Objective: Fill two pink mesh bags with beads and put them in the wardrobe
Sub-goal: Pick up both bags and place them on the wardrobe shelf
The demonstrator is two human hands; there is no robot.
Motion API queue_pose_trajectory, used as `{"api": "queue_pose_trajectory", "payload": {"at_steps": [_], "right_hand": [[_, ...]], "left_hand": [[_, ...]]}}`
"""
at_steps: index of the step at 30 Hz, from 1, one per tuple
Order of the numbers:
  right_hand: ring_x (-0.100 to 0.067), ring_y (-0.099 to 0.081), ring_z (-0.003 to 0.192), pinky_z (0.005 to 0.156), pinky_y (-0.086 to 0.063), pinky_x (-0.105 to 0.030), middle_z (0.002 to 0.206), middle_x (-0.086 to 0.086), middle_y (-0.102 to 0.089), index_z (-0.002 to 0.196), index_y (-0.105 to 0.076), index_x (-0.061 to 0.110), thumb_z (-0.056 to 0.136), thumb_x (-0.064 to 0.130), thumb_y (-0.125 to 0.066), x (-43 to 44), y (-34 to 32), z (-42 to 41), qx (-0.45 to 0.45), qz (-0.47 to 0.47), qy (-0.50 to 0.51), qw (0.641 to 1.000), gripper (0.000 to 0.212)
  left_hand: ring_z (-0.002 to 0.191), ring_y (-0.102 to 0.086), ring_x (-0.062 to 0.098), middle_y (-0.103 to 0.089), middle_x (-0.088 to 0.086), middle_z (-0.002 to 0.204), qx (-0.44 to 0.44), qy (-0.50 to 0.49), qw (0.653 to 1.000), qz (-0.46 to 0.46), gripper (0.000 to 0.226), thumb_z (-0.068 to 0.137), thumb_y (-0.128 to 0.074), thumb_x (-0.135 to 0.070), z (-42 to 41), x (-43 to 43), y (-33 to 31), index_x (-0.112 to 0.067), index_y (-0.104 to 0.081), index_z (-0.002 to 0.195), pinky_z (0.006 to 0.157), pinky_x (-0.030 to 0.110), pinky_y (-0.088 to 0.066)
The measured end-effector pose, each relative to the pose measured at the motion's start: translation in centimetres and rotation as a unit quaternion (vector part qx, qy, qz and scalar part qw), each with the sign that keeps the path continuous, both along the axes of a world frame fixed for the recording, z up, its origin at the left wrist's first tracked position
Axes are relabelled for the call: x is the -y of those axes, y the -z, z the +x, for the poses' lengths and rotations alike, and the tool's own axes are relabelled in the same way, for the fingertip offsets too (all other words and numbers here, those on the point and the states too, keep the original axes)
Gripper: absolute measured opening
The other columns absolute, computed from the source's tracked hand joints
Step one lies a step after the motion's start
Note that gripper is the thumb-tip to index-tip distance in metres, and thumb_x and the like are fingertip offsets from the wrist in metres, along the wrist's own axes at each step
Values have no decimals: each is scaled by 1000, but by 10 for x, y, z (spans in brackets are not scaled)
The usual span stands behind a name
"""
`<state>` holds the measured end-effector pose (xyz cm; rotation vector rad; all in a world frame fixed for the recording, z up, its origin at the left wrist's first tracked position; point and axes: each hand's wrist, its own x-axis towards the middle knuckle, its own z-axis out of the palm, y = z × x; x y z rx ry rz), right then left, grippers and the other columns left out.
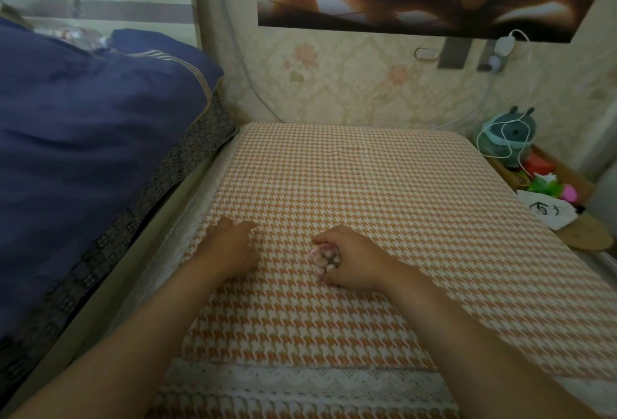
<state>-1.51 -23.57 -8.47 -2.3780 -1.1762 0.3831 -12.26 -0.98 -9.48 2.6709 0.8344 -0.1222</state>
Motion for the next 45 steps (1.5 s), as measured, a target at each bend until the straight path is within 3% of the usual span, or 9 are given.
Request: {"api": "queue_pose_trajectory", "payload": {"at_steps": [4,7,13,17,20,23,29,42,45], "right_hand": [[-14,-53,112,99,-45,-27,126,5,-49,143,-53,22,79,34,-82,0,3,-2,18,-2,-5,1000,71],[-14,-52,116,100,-41,-23,130,5,-48,144,-51,22,81,36,-80,4,4,1,40,-2,13,999,70],[-18,-50,123,100,-36,-21,136,0,-47,144,-51,18,84,30,-75,19,0,13,66,7,65,996,65],[-20,-47,129,104,-33,-22,143,-3,-47,149,-45,15,89,23,-71,30,0,17,63,-7,69,996,65],[-21,-41,135,108,-30,-23,147,-4,-45,154,-36,16,93,23,-66,34,1,17,49,-30,53,997,68],[-19,-23,149,112,-21,-24,158,-3,-35,158,-25,18,93,33,-62,34,0,16,27,-7,80,996,77],[-30,-34,138,108,-36,-42,151,-9,-34,155,-25,21,89,63,-55,26,10,13,34,-51,155,986,84],[-23,-43,130,104,-41,-32,145,-4,-39,158,-22,23,97,34,-55,7,24,92,70,14,117,991,71],[-25,-43,130,103,-40,-35,145,-7,-40,157,-23,19,96,31,-56,0,20,132,63,33,130,989,71]], "left_hand": [[106,-58,25,-57,9,126,94,12,995,-17,42,91,-50,-28,11,9,2,-20,-58,131,94,36,-51],[87,-60,19,-62,3,102,121,69,989,-39,44,77,-61,-34,20,32,-1,-19,-65,118,78,30,-53],[95,-54,19,-57,-1,98,137,140,977,-79,52,57,-68,-59,41,75,8,-23,-64,94,84,32,-49],[121,-45,18,-50,-2,127,77,179,974,-117,88,75,-63,-60,44,88,5,-19,-35,147,106,37,-40],[130,-47,19,-48,-1,145,107,165,964,-177,86,86,-63,-38,46,84,0,-22,-16,155,108,37,-41],[142,-33,25,-29,2,158,86,119,982,-117,91,76,-59,-54,43,75,-5,-33,-17,153,112,44,-35],[121,-47,23,-50,1,125,72,164,983,-49,68,78,-65,-45,44,81,0,-28,-43,140,100,35,-43],[82,-60,13,-59,-6,86,200,150,960,-127,22,73,-64,-33,130,63,18,-24,-65,93,71,27,-53],[86,-58,13,-59,-3,94,210,146,957,-140,25,72,-66,-28,170,57,16,-22,-64,97,74,26,-51]]}}
